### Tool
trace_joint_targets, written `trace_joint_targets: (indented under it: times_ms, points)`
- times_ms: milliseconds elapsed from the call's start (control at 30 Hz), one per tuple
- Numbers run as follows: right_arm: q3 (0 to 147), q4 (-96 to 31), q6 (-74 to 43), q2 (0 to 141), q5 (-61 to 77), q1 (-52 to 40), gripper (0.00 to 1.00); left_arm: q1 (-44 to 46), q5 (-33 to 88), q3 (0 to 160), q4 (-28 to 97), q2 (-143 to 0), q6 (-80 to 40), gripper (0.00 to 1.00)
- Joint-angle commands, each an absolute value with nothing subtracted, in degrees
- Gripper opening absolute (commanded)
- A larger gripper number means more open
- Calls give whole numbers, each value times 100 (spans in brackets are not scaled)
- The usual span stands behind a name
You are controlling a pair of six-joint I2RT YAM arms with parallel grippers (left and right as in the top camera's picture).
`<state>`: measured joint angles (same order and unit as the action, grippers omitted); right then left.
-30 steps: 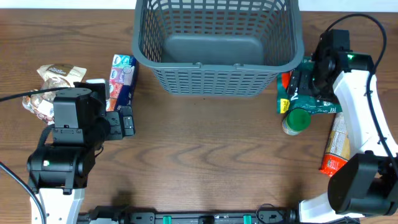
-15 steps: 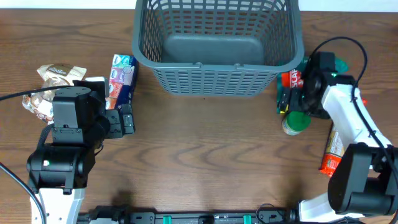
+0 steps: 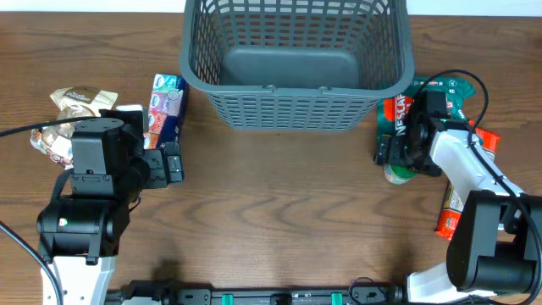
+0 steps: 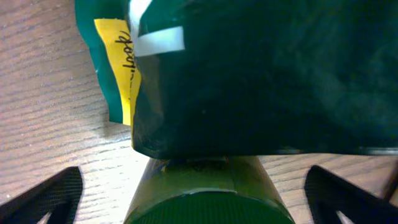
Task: Pack container
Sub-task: 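Lift the jar with the right gripper and carry it over the basket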
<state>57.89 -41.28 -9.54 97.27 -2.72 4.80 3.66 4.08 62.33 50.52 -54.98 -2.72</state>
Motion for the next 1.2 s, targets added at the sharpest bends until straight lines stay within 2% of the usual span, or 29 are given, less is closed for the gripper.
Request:
trace_joint_targets:
  times_ms: [0, 100, 200, 300, 500, 900, 1167]
  points:
    - [5763, -4108, -1068, 9765, -252, 523, 77, 395, 342, 6313, 5048, -5509, -220, 99]
    - [5763, -4108, -1068, 9765, -252, 521, 54, 395, 342, 6313, 5048, -5509, -217, 98]
    - [5763, -4112, -1068, 9765, -255, 521, 36, 395, 342, 6313, 5048, -5509, -217, 98]
    - [5763, -4117, -1072, 9765, -252, 523, 27, 395, 342, 6313, 5048, -5509, -217, 98]
    - [5835, -4215, -1164, 9717, -252, 523, 2, 395, 342, 6313, 5048, -5509, -215, 99]
    - [7024, -4956, -1199, 8788, -281, 701, 1, 395, 340, 6313, 5048, -5509, -215, 99]
    - [7745, -5304, -1968, 8313, -1376, 1273, 1, 395, 342, 6313, 5048, -5509, -215, 99]
